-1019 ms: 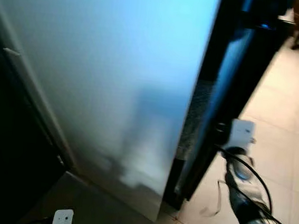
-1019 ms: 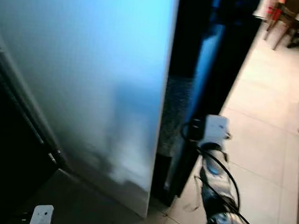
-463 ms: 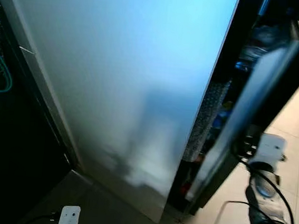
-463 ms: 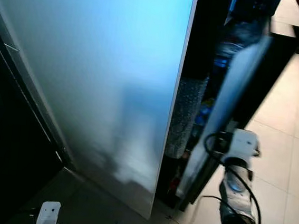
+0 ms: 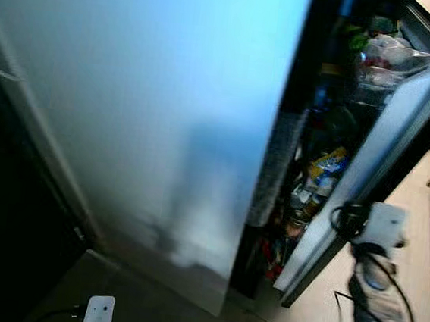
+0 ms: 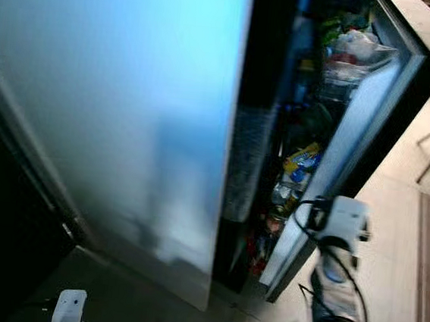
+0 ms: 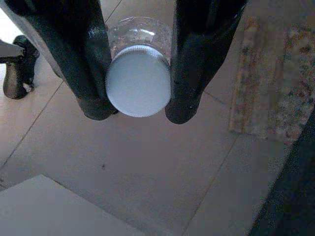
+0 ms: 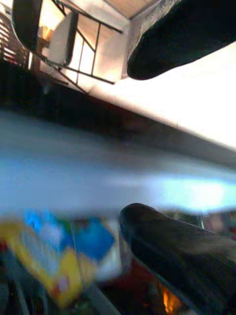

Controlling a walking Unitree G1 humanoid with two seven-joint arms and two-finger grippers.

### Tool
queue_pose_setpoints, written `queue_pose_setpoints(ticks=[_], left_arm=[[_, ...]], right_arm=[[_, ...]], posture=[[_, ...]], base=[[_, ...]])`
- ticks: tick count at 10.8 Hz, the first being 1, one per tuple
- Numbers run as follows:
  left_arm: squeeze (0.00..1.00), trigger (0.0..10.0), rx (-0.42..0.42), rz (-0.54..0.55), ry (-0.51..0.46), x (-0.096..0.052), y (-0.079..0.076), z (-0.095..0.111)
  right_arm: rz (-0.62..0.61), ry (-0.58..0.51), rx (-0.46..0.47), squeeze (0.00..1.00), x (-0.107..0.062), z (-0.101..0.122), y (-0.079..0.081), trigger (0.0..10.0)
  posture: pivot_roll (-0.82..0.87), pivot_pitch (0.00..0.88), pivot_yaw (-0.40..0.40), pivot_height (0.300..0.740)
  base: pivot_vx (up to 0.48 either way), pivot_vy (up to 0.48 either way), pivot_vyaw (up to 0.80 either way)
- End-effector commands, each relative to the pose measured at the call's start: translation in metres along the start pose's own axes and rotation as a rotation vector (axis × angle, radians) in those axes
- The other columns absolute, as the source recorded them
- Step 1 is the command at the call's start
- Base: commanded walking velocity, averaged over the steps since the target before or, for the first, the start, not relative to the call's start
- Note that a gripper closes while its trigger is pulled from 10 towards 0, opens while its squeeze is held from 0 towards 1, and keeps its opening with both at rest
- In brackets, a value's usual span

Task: Restocking fridge

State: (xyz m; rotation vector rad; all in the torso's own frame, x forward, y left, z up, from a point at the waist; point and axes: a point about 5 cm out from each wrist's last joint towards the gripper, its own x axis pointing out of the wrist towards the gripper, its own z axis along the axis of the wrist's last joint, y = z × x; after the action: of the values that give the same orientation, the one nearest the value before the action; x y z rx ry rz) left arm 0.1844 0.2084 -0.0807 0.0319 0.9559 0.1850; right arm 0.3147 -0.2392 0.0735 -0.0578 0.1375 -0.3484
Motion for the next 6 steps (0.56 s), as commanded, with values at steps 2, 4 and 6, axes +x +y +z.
queue_pose_setpoints(ticks=[2, 4, 6], left_arm=[[0.00, 10.0, -0.007, 0.014, 0.023, -0.001, 0.002, -0.006], [0.00, 10.0, -0.006, 0.013, 0.025, -0.001, 0.002, -0.006], [0.00, 10.0, -0.006, 0.011, 0.026, -0.001, 0.002, -0.006]], right_arm=[[0.046, -0.016, 0.011, 0.00, 0.003, 0.012, 0.016, 10.0], [0.079, 0.028, -0.028, 0.00, 0.004, 0.007, 0.018, 10.0], [0.078, 0.094, -0.055, 0.00, 0.004, -0.006, 0.008, 10.0]], posture=[[-0.10, 0.000, 0.005, 0.740], [-0.10, 0.000, 0.006, 0.740], [-0.11, 0.000, 0.008, 0.740]], base=[[0.000, 0.000, 0.00], [0.000, 0.000, 0.00], [0.000, 0.000, 0.00]])
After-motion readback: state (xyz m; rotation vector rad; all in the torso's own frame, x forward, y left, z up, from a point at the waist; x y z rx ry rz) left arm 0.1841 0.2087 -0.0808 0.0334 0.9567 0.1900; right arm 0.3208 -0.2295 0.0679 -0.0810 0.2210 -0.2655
